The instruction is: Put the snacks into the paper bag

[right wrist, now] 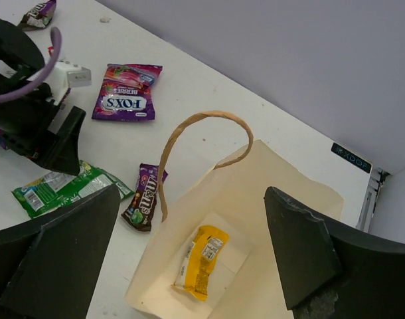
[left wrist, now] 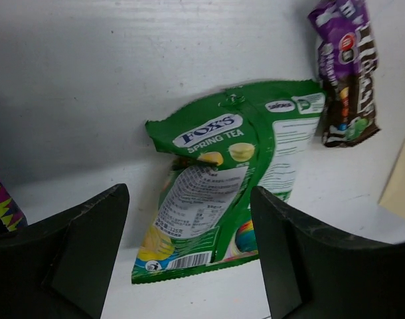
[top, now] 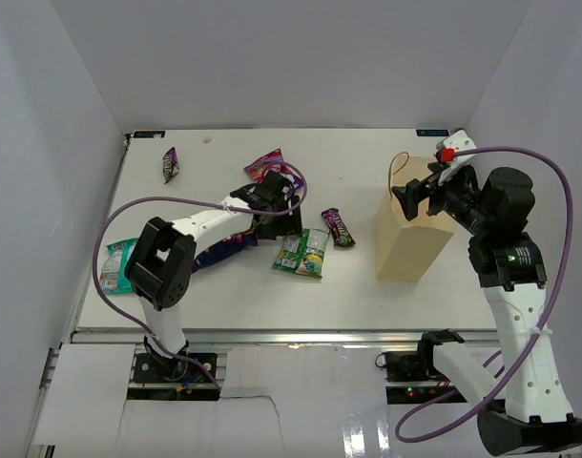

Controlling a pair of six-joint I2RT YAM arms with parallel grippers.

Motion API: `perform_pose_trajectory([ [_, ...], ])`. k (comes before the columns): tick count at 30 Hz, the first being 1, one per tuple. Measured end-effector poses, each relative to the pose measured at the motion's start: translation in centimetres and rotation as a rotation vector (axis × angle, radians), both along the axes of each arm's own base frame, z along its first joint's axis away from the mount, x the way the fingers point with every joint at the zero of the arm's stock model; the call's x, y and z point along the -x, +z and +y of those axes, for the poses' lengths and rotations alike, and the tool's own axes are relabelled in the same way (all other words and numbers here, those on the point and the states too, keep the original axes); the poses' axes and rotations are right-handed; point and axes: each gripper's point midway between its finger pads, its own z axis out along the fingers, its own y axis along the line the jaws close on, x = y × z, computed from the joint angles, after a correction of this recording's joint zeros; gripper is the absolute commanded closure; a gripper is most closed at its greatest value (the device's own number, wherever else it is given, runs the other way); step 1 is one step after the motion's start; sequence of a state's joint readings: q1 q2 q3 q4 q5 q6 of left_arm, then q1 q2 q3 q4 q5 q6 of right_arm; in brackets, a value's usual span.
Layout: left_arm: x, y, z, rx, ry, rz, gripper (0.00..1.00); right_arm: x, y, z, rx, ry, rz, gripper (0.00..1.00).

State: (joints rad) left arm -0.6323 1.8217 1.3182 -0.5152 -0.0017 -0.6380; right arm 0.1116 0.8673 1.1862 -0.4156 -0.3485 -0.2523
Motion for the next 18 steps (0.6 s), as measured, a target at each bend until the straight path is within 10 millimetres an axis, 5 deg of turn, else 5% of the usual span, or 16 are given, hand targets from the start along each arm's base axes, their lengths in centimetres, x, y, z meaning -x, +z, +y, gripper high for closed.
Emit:
perform_pose_trajectory([
  [3,0.8,-1.6,0.0,-0.028,-0.040,0.049,0.24,0.6,-0.1,0.4,0.010,0.037,-0.014,0.05],
  [8,2.2,-3.8,-1.3,-0.005,-0.115,0.131,0.61,0.9,-0.9,0.9,0.016,0.076,0.004,0.05],
  [11,2.1,-2.8,-2.1,0.035,-0.140,0.117,0.82,1.1,-1.1,1.1,0.022,0.094,0.007,0.05],
  [18,1.9,2.6,-2.7,0.110,-0.194,-0.017,1.00,2.2,-1.3,2.2,0.016,0.175,0.020,0.05],
])
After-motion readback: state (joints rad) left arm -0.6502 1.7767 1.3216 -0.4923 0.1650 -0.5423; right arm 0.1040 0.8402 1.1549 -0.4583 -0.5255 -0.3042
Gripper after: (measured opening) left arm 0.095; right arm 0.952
